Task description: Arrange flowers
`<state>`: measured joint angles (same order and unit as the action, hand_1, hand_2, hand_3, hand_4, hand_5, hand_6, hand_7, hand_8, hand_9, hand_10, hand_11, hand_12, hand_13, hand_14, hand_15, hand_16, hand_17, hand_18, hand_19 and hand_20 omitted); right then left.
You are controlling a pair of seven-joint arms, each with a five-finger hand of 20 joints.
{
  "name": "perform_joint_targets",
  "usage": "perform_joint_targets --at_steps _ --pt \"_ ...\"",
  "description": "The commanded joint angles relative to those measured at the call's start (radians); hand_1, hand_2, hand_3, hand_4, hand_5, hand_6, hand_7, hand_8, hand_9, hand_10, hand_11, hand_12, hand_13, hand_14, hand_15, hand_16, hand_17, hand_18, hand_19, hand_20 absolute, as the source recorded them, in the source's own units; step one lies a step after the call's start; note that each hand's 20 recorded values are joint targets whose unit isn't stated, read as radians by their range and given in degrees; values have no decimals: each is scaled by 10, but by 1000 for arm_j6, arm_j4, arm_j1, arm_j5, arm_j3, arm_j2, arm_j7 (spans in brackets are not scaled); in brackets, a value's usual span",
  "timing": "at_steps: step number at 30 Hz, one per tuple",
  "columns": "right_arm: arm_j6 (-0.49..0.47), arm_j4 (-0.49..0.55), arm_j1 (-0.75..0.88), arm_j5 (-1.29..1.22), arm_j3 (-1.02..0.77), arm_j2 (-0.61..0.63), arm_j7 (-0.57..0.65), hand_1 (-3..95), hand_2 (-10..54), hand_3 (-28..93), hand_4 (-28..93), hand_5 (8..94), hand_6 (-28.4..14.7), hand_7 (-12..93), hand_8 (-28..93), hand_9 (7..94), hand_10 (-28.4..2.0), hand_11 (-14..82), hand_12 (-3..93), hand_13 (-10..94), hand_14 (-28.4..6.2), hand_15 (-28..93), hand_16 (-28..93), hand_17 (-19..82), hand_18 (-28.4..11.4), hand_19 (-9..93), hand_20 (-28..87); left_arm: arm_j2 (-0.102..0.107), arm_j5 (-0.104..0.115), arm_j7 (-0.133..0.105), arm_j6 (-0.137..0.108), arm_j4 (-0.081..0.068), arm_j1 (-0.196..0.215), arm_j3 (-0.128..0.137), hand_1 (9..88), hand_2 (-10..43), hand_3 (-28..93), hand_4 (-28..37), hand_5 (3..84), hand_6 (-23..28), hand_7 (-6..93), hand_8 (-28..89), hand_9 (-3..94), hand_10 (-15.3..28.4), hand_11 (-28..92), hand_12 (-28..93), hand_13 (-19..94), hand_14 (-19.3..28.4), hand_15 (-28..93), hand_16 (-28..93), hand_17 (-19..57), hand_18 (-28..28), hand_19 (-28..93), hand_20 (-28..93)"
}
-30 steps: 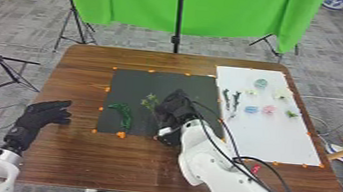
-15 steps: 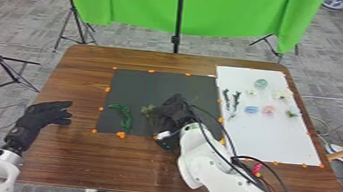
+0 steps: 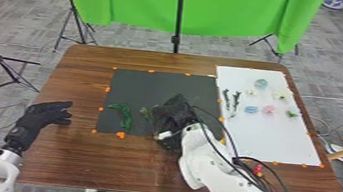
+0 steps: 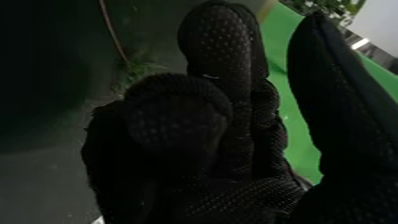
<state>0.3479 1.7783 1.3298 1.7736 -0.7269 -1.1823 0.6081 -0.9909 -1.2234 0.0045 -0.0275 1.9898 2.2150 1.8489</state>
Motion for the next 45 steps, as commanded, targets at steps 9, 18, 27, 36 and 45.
perform_joint_targets --at_steps 9,18,27,36,45 --pt "-135 129 -92 248 -221 240 27 385 -95 629 -107 804 -37 277 -11 919 -124 346 241 937 -24 552 273 690 -109 932 424 -8 -6 18 11 9 23 14 334 67 634 -115 488 58 120 -59 512 152 260 147 445 204 349 -5 107 160 248 243" --pt "-300 -4 -156 356 -169 267 110 366 -95 619 -114 808 -39 246 -77 918 -127 357 250 937 -23 569 288 684 -118 932 466 -12 -9 17 15 10 22 15 334 67 634 -116 489 58 121 -59 512 152 260 146 444 204 349 -5 107 160 248 243" --pt "-374 -68 -165 359 -149 258 162 361 -95 610 -112 819 -42 227 -73 924 -128 362 250 937 -23 578 287 691 -118 932 487 -13 -7 12 9 13 28 20 334 67 634 -116 488 58 119 -59 511 154 260 147 445 204 348 -5 107 160 249 243" --pt "-392 -77 -145 369 -152 270 177 360 -95 611 -108 827 -42 228 -71 927 -127 361 252 937 -23 587 281 694 -117 932 491 -14 -7 16 12 15 31 21 333 67 636 -116 488 58 119 -59 512 153 259 146 445 204 349 -5 107 160 249 243" --pt "-403 -102 -128 375 -158 278 183 356 -95 614 -107 828 -43 230 -70 929 -127 360 252 937 -23 589 277 697 -116 932 490 -19 -7 19 12 17 36 19 334 68 633 -116 489 58 119 -59 511 153 259 146 443 203 348 -5 106 160 250 242"
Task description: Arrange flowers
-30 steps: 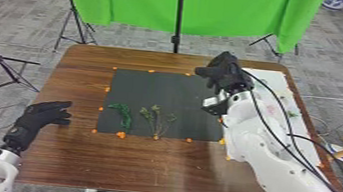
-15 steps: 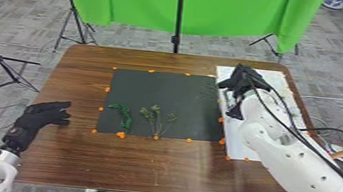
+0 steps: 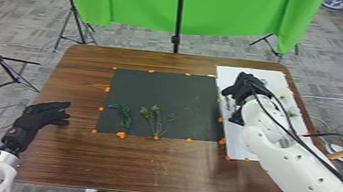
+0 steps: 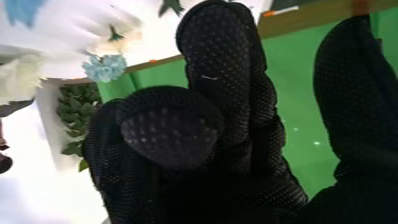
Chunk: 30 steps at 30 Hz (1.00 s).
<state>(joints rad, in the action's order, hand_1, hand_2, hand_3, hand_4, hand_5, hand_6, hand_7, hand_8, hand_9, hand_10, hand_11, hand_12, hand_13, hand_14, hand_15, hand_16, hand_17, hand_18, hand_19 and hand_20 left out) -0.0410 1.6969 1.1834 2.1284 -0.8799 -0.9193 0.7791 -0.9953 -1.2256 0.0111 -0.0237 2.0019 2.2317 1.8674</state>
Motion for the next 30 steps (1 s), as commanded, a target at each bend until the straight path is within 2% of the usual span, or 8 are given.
perform_joint_targets --at_steps 1,22,30 --pt "-17 -23 19 20 -6 15 12 356 -95 614 -107 828 -43 230 -70 929 -127 360 252 937 -24 589 277 697 -116 932 489 -16 -5 13 10 5 19 0 334 68 633 -117 488 58 119 -59 511 153 259 146 444 204 348 -5 106 160 250 242" --pt "-2 -64 49 21 23 0 -7 326 -95 605 -106 826 -46 229 -71 926 -128 357 251 937 -26 582 278 693 -114 932 482 -17 -4 12 24 -4 6 -15 333 70 633 -117 488 58 119 -60 511 153 260 146 444 205 348 -5 106 160 249 242" --pt "-1 -56 32 45 20 13 -6 280 -95 611 -103 825 -48 224 -70 926 -131 351 249 937 -29 576 280 690 -117 932 476 -20 -6 14 24 1 14 -11 333 71 631 -118 488 58 119 -59 511 154 260 146 444 205 348 -5 106 160 249 242"
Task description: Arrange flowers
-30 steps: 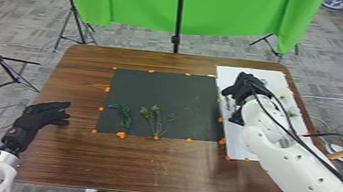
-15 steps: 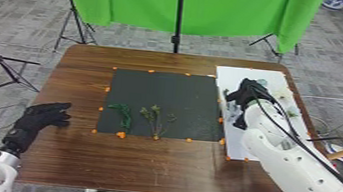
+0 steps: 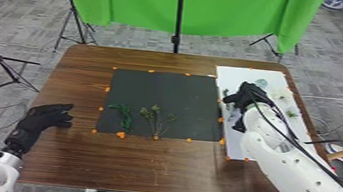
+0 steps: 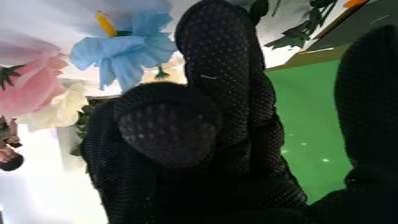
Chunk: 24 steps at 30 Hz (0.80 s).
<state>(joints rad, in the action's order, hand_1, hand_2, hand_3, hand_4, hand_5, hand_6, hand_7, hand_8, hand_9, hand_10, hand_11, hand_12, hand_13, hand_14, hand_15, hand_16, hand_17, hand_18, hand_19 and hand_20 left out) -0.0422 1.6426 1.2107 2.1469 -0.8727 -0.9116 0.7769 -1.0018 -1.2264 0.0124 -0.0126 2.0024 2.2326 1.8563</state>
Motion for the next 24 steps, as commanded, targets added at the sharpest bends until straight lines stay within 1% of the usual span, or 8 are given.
perform_joint_targets --at_steps 1,9,13,18,21,24 --pt "-4 1 2 31 11 9 -2 279 -95 611 -102 825 -48 224 -70 926 -131 350 248 937 -29 576 281 690 -116 932 476 -11 -3 14 13 -1 11 -1 333 71 632 -118 488 58 120 -59 512 154 259 146 444 205 348 -4 106 160 249 242" --pt "-5 6 -10 30 13 15 -1 277 -95 612 -101 826 -48 223 -69 925 -131 350 249 937 -30 574 282 690 -117 932 474 -10 -5 19 22 -4 5 -5 333 72 631 -117 488 59 119 -59 512 153 259 146 443 205 348 -4 106 160 249 242" --pt "-9 3 -18 34 20 8 -3 278 -95 611 -101 826 -48 223 -69 925 -130 350 249 937 -30 573 283 689 -117 932 474 -11 -6 21 24 -2 7 -4 332 72 632 -116 488 59 119 -59 512 153 259 146 444 205 348 -4 106 160 250 242" --pt "-8 -1 -35 47 31 5 -4 278 -95 610 -101 826 -49 222 -68 925 -131 350 250 937 -30 573 282 689 -117 932 474 -9 -6 22 26 -4 3 -5 333 72 632 -117 489 59 119 -59 512 153 259 146 445 204 348 -4 106 160 250 242" --pt "-1 -7 -46 59 43 -1 1 278 -95 610 -99 826 -49 222 -68 925 -132 349 249 937 -30 572 283 689 -117 932 474 -11 -6 21 26 -2 7 -3 331 72 634 -116 488 58 119 -58 513 152 260 147 445 204 349 -5 106 160 249 241" --pt "-28 -15 -53 67 53 -10 5 276 -95 606 -98 825 -50 221 -68 925 -133 348 249 937 -31 571 283 689 -116 932 474 -13 -6 21 26 -3 6 -5 332 72 632 -118 488 59 118 -59 513 153 259 147 445 204 349 -5 106 160 249 241"
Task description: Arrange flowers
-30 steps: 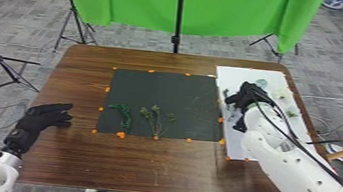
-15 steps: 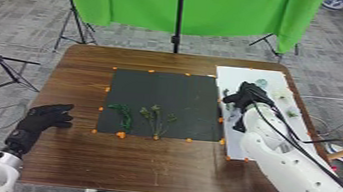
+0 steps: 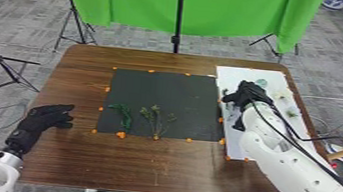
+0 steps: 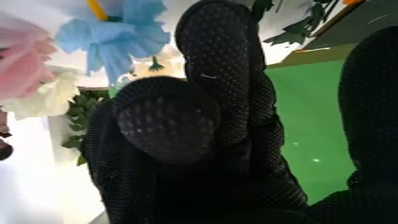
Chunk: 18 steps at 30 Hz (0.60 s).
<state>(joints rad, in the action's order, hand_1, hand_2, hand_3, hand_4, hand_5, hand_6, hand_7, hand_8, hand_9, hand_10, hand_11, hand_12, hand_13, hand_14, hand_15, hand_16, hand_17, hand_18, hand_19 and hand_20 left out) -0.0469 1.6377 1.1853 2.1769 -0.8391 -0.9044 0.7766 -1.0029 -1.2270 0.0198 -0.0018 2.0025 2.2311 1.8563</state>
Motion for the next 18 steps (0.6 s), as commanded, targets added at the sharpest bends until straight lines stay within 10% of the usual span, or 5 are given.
perform_joint_targets --at_steps 1,15,18 --pt "-42 -9 -24 45 20 -18 4 277 -95 598 -99 825 -51 220 -67 924 -134 347 250 937 -31 570 284 689 -113 932 471 -12 -6 15 18 -4 4 -6 332 72 633 -117 489 59 118 -59 512 152 259 146 445 204 348 -5 106 160 250 241" --pt "-118 -30 -21 98 117 -52 11 414 -95 586 -97 830 -56 232 -46 922 -134 341 248 937 -31 560 296 695 -95 932 432 -17 -7 11 18 -7 1 -7 333 73 632 -118 488 58 119 -59 511 154 259 147 444 205 347 -5 106 160 249 241" --pt "-122 -33 -16 97 121 -56 7 504 -95 505 -60 831 -59 211 155 926 -129 349 248 937 -26 574 283 702 -91 932 429 -17 -6 13 17 -7 2 -5 332 73 632 -117 488 58 119 -58 512 154 259 147 444 205 349 -4 105 160 250 241"
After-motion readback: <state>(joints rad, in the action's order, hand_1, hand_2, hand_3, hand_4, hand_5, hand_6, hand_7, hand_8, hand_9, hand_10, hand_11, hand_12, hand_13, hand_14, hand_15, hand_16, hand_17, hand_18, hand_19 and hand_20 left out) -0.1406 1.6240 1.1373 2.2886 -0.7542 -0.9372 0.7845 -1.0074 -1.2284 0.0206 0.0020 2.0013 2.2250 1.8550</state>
